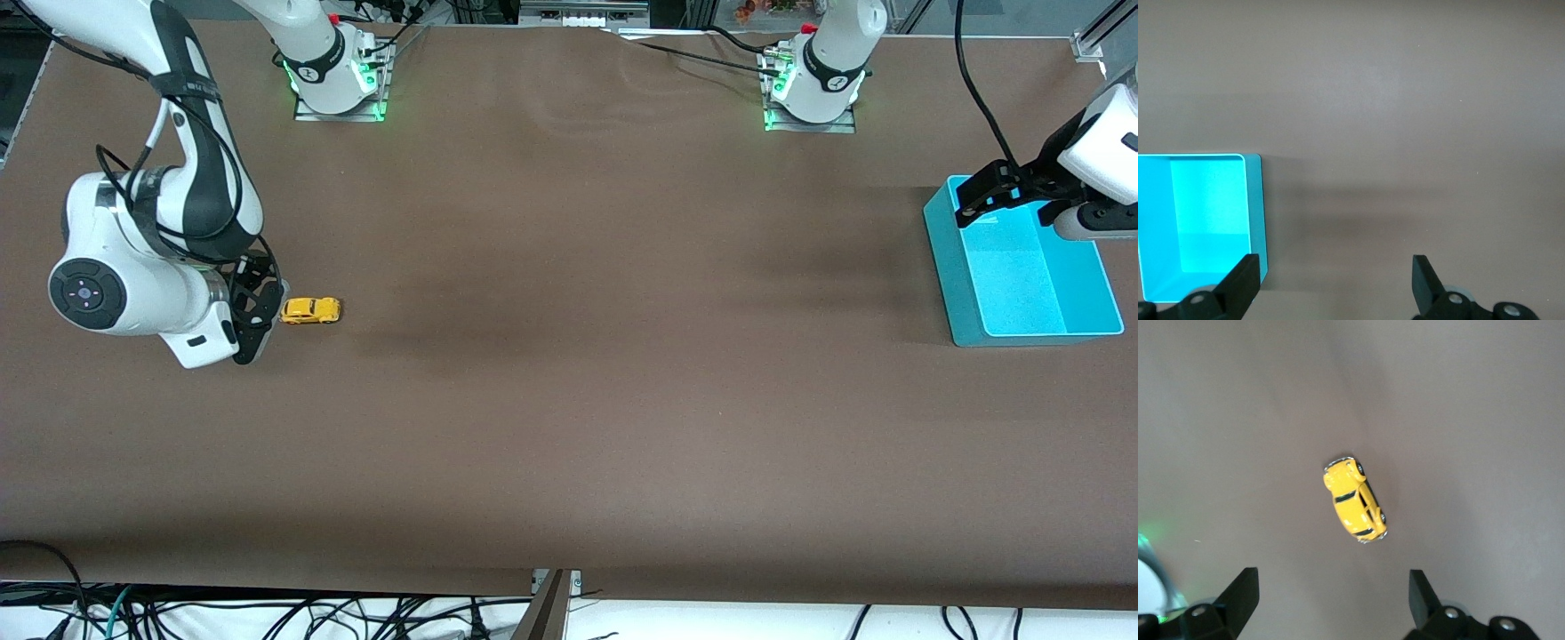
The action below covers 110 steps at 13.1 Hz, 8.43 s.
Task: Wind and store yellow beetle car
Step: 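Move the open right gripper over the yellow beetle car, then lower the right gripper and close it on the yellow car, then press the car down and drag it backward with the right gripper, then open the right gripper to release the car rolling toward the bin, then withdraw the right gripper while the car rolls to the bin, then lower the left gripper onto the car while the right gripper withdraws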
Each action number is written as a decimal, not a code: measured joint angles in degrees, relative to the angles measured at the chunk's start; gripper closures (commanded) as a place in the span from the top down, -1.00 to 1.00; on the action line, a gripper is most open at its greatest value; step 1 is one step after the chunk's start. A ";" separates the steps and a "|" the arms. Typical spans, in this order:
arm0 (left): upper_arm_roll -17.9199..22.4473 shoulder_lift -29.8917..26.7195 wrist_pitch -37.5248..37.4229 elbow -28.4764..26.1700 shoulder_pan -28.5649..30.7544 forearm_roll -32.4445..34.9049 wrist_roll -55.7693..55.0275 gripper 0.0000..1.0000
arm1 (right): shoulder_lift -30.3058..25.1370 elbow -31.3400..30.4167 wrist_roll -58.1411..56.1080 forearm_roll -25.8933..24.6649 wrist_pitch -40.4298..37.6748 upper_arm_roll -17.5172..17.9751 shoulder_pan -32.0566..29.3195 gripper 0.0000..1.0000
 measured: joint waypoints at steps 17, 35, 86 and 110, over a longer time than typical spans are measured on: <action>0.00 0.00 0.00 -0.04 0.00 0.00 0.00 1.00 | -1.71 -28.06 -20.54 0.00 42.47 -1.12 -0.01 0.97; 0.02 0.12 0.00 -0.16 0.02 0.00 0.00 1.00 | -2.48 -29.73 -23.30 0.00 44.37 -1.07 0.09 -0.97; 0.00 0.19 0.60 -0.21 0.24 -0.01 0.19 1.00 | -4.43 3.23 7.67 4.72 10.49 2.26 -14.44 0.99; -0.73 2.65 48.38 -49.77 9.32 0.11 40.15 1.00 | -8.57 20.93 55.96 -1.00 -13.72 12.55 -14.63 0.99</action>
